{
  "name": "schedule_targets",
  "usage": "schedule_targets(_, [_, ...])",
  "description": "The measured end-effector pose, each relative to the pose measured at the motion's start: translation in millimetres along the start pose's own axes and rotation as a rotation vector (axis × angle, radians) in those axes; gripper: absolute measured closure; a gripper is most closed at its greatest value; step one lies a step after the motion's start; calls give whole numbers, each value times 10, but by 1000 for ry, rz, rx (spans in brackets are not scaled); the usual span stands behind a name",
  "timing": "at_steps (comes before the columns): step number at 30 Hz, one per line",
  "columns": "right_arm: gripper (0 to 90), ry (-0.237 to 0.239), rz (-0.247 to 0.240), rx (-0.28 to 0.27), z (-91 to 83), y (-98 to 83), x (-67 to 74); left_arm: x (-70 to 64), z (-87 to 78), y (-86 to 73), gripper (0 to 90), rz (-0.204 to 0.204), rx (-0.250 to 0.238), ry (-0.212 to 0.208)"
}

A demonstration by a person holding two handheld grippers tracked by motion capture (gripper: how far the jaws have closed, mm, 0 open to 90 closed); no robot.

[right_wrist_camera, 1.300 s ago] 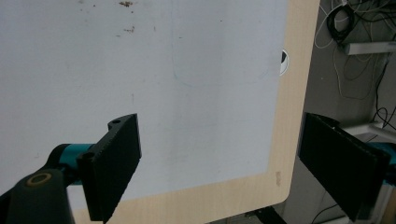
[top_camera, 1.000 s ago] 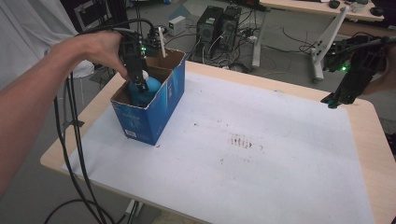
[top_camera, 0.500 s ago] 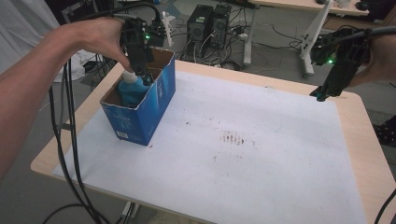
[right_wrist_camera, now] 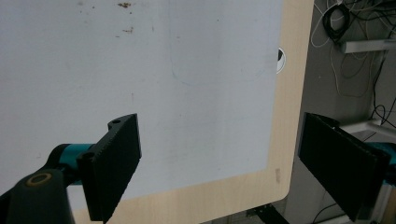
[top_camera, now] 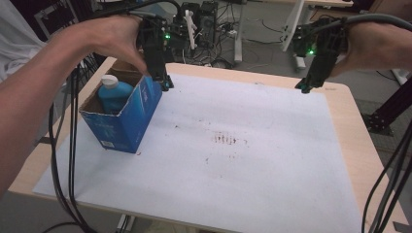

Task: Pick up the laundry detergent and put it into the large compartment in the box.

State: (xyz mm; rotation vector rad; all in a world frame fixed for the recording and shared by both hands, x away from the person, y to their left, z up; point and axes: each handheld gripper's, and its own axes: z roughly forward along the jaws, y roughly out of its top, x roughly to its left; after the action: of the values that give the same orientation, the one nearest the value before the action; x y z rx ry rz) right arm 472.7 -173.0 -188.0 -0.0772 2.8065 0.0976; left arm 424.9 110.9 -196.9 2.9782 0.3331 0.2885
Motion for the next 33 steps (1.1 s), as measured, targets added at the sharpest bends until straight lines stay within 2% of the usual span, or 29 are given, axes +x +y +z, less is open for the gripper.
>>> schedule_targets(2, [125,1,9,-1,-10,10,6,-23,48,72,209,19,3,1])
schedule_targets(4, [125,3,11,-6,-18,18,7,-46,102,139,168,29,8,0])
schedule_targets(6, [125,2,6,-12,-23,23,3,-77,157,202,168,42,11,-15])
schedule_targets(12, [125,-2,11,-4,-33,18,18,-164,328,369,168,74,5,-15])
schedule_targets(22, [125,-8,14,-12,-68,17,40,-274,617,518,167,99,-1,-56])
schedule_targets(28, [125,-11,20,-29,-70,22,28,-321,779,574,168,105,36,-71])
schedule_targets(33, [126,-6,27,-38,-65,38,35,-350,871,594,168,101,42,-82])
